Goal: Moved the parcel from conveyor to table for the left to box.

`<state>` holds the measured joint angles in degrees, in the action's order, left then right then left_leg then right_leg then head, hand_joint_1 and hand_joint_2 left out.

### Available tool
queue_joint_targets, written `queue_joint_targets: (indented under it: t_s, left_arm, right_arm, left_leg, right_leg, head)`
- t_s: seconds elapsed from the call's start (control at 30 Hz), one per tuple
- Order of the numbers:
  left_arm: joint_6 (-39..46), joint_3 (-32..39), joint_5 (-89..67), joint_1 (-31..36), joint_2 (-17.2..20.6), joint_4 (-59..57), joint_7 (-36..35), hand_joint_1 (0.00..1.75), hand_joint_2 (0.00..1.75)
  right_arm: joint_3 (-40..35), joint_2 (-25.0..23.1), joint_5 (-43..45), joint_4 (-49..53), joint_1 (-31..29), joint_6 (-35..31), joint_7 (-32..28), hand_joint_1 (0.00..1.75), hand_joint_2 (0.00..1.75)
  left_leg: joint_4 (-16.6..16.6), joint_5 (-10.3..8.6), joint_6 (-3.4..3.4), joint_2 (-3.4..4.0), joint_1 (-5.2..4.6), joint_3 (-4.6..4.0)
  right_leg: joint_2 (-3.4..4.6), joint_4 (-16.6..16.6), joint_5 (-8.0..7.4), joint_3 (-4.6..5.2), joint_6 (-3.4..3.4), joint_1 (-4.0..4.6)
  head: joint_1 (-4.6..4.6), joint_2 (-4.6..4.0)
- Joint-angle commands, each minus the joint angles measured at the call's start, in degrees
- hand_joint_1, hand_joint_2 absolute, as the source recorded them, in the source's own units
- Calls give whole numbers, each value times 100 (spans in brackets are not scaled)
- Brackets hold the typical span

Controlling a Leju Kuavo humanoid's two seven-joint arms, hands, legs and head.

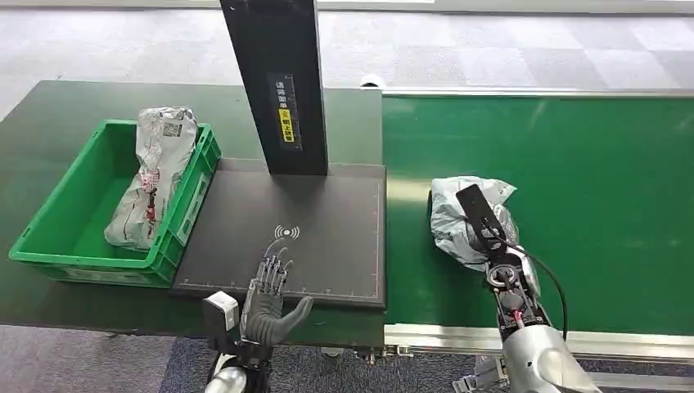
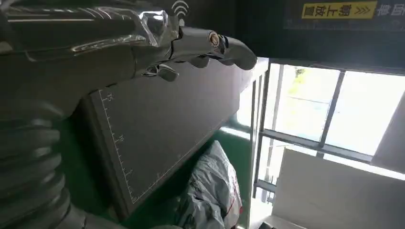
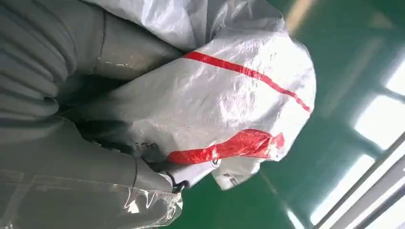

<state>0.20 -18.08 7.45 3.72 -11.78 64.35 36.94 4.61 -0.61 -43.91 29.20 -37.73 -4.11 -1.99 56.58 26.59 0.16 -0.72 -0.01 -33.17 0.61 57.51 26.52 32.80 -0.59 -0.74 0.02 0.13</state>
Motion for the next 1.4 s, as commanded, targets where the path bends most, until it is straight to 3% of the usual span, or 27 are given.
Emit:
queue_joint_targets:
  t_s: [0.03, 0.07, 0.13, 0.23, 0.33, 0.73, 0.97, 1.2, 1.23, 1.27, 1.3, 1.33, 1.37, 1.4]
  left_arm:
    - [120, 412, -81, -89, 203, 490, 54, 0, 175]
    - [130, 503, -113, -88, 244, 661, 63, 0, 175]
    - [235, 615, -297, -92, 333, 917, 145, 0, 175]
    - [331, 794, -425, -67, 393, 1150, 277, 0, 175]
    - [391, 969, -488, 37, 396, 1439, 272, 0, 175]
    - [403, 995, -520, 19, 370, 1492, 187, 0, 175]
    - [635, 1335, -558, 123, 249, 1893, 38, 0, 175]
    - [612, 1483, -632, 266, 141, 1822, -53, 0, 175]
    - [601, 1488, -640, 295, 135, 1787, -52, 0, 175]
    - [562, 1489, -662, 340, 123, 1733, -59, 0, 175]
    - [508, 1455, -671, 384, 126, 1684, -70, 0, 175]
    - [478, 1442, -670, 433, 116, 1619, -76, 0, 175]
    - [468, 1428, -673, 491, 85, 1559, -75, 0, 175]
    - [451, 1427, -674, 543, 60, 1490, -76, 0, 175]
  right_arm:
    - [-1062, -291, 695, 2524, 427, 98, -599, 175, 175]
    - [-1480, -222, 933, 3423, 735, 409, -238, 175, 175]
    - [-2132, -159, 1335, 3967, 1062, 766, -94, 175, 175]
    - [-2763, -429, 1543, 3547, 1338, 874, -225, 175, 175]
    - [-3245, -764, 1649, 2822, 1179, 782, -384, 175, 175]
    - [-3345, -720, 1780, 2800, 1082, 707, -363, 175, 175]
    - [-3833, -1359, 1877, 2235, 703, 986, -226, 175, 175]
    - [-3792, -1541, 2004, 1394, 252, 840, -371, 175, 175]
    - [-3789, -1562, 1989, 1295, 201, 830, -378, 154, 175]
    - [-3746, -1591, 2042, 1157, 153, 891, -439, 106, 175]
    - [-3723, -1589, 2126, 1109, 146, 1012, -560, 150, 175]
    - [-3676, -1590, 2229, 1025, 126, 1143, -625, 175, 175]
    - [-3666, -1575, 2239, 909, 99, 1131, -640, 175, 175]
    - [-3673, -1589, 2250, 715, 24, 1103, -645, 161, 175]
  left_leg:
    - [3, 4, -4, 33, -1, -14]
    - [4, 8, -6, 45, -3, -13]
    - [4, 2, -5, 17, -2, -30]
    - [-5, 9, -12, 32, 4, -7]
    - [-7, 10, -14, 47, 9, -5]
    - [-3, 0, -17, 18, 17, -19]
    - [0, 5, -25, 42, 15, -21]
    - [-5, -3, -24, 34, 20, -16]
    - [-3, -4, -24, 24, 19, -20]
    - [-2, -5, -23, 16, 20, -23]
    - [-4, -6, -23, 17, 18, -20]
    - [-3, -5, -23, 17, 21, -22]
    - [-6, -6, -24, 18, 19, -16]
    - [-5, -7, -24, 12, 21, -20]
  right_leg:
    - [25, 4, -5, 22, 2, -1]
    - [32, 7, -3, 23, 5, -2]
    - [10, 7, -1, 31, 4, -2]
    - [19, -2, 2, 18, 11, 5]
    - [38, -7, -2, 22, 13, 14]
    - [10, -2, 7, 21, 15, 20]
    - [31, 6, 5, 32, 23, 19]
    - [22, -2, 0, 27, 22, 30]
    - [14, 1, 3, 28, 21, 29]
    - [8, 1, 5, 28, 20, 29]
    - [6, 0, 4, 25, 20, 27]
    - [7, 0, 4, 26, 21, 28]
    - [4, -3, 4, 20, 20, 26]
    - [1, -3, 4, 21, 21, 26]
  head:
    - [2, 0]
    - [0, 0]
    - [2, 0]
    - [0, 0]
    - [-2, 0]
    - [2, 0]
    - [2, 0]
    - [0, 0]
    - [2, 0]
    - [2, 0]
    - [2, 0]
    - [2, 0]
    - [2, 0]
    - [2, 0]
